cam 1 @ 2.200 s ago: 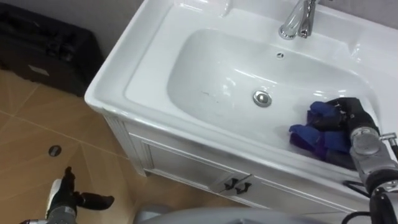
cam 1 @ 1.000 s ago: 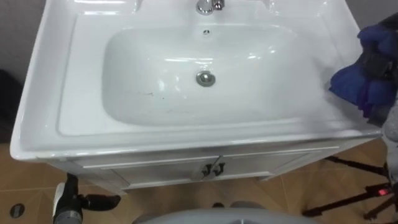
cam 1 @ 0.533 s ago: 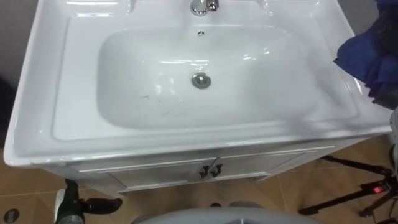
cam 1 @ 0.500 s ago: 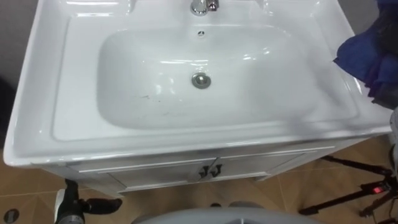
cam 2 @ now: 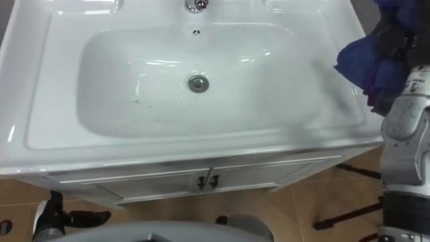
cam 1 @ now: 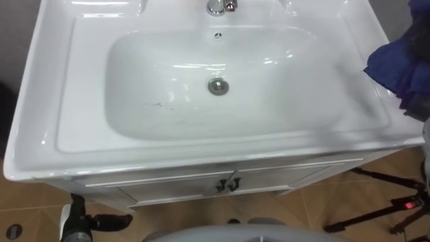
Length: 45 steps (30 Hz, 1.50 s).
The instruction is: Wipe basin
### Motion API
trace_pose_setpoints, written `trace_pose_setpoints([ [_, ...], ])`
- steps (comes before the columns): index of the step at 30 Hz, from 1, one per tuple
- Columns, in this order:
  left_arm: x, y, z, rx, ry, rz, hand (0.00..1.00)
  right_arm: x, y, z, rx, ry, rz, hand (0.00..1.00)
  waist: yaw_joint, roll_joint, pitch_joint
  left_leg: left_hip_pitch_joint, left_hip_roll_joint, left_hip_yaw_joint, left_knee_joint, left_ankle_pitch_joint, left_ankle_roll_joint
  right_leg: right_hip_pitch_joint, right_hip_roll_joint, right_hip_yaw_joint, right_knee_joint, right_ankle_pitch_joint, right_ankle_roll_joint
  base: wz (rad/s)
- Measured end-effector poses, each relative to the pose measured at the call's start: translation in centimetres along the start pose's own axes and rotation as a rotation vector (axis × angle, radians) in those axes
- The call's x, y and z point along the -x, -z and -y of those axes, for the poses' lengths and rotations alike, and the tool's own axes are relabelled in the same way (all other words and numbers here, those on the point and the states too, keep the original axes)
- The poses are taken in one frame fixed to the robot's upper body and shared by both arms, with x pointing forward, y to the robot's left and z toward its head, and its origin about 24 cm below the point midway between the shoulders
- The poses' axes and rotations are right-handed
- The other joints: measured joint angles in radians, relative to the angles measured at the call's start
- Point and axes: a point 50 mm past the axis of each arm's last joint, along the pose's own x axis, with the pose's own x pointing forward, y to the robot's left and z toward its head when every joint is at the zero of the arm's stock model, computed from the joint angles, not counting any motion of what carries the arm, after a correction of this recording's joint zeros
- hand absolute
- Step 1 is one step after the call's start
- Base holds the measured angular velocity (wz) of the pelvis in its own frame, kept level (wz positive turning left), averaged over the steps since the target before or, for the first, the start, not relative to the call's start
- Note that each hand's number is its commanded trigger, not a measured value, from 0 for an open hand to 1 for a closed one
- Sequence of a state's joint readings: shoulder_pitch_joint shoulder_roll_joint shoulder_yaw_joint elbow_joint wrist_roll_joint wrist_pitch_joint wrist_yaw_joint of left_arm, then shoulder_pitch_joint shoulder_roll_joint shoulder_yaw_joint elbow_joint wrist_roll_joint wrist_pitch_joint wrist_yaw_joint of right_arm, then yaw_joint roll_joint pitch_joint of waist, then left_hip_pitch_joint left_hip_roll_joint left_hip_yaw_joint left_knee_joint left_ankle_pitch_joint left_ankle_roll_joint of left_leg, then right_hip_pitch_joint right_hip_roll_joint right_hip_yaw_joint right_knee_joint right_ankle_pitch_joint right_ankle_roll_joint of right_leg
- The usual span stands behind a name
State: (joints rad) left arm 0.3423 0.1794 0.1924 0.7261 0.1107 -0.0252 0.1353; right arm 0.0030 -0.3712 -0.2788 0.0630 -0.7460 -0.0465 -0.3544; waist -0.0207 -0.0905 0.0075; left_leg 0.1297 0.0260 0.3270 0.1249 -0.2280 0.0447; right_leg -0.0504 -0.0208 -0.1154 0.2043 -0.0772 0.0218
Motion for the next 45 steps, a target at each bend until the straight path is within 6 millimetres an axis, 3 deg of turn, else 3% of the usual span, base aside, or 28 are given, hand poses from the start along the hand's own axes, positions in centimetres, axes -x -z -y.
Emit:
trace_pose_setpoints([
  [3,-0.1,-0.1,-0.1,-0.012,0.007,0.0,0.0,0.2,-0.1,-0.8,0.002,-0.043,-0.002,1.0,0.001,-0.001,-0.0001,-0.003,0.0,-0.002,0.001,0.0,0.0,-0.002,-0.001,-0.002,0.001,0.0,0.0,0.01],
  [11,-0.5,-1.1,0.3,-0.034,0.023,0.018,0.0,1.0,2.6,-4.4,-0.054,-0.212,-0.182,1.0,0.029,-0.004,-0.001,-0.014,-0.001,-0.013,0.002,0.0,0.0,-0.007,-0.008,-0.026,0.001,0.0,0.0,0.04],
  [17,-0.6,-1.4,0.5,-0.038,0.031,0.016,0.0,-0.1,2.3,-6.0,-0.164,-0.271,-0.252,1.0,0.037,0.0,0.0012,-0.015,-0.001,-0.018,0.003,0.0,0.0,-0.006,-0.007,-0.029,0.0,-0.001,0.0,0.01],
  [23,-0.6,-1.4,1.2,-0.08,0.081,0.008,0.0,1.3,3.0,-8.3,-0.17,-0.416,-0.314,1.0,0.057,0.008,0.0032,-0.016,-0.001,-0.032,0.005,0.0,0.0,-0.001,-0.009,-0.036,-0.005,-0.002,0.002,0.05],
  [30,-0.7,-1.5,1.1,-0.096,0.099,0.006,0.0,0.9,3.2,-8.9,-0.202,-0.433,-0.353,1.0,0.053,0.01,0.0007,-0.023,-0.001,-0.041,0.008,0.0,0.0,0.001,-0.009,-0.045,-0.016,-0.002,0.001,0.03],
  [37,-0.7,-1.5,1.0,-0.087,0.104,0.003,0.0,1.8,4.5,-9.6,-0.239,-0.439,-0.432,1.0,0.057,0.003,-0.0044,-0.012,0.0,-0.061,0.009,0.0,0.0,0.025,-0.011,-0.067,-0.022,-0.002,0.001,0.09],
  [45,-0.6,-1.2,0.9,-0.064,0.107,-0.006,0.0,2.4,5.3,-10.1,-0.305,-0.443,-0.506,1.0,0.057,0.006,-0.0037,0.007,0.001,-0.069,0.009,0.0,0.0,0.054,-0.011,-0.08,-0.035,-0.002,0.001,0.04],
])
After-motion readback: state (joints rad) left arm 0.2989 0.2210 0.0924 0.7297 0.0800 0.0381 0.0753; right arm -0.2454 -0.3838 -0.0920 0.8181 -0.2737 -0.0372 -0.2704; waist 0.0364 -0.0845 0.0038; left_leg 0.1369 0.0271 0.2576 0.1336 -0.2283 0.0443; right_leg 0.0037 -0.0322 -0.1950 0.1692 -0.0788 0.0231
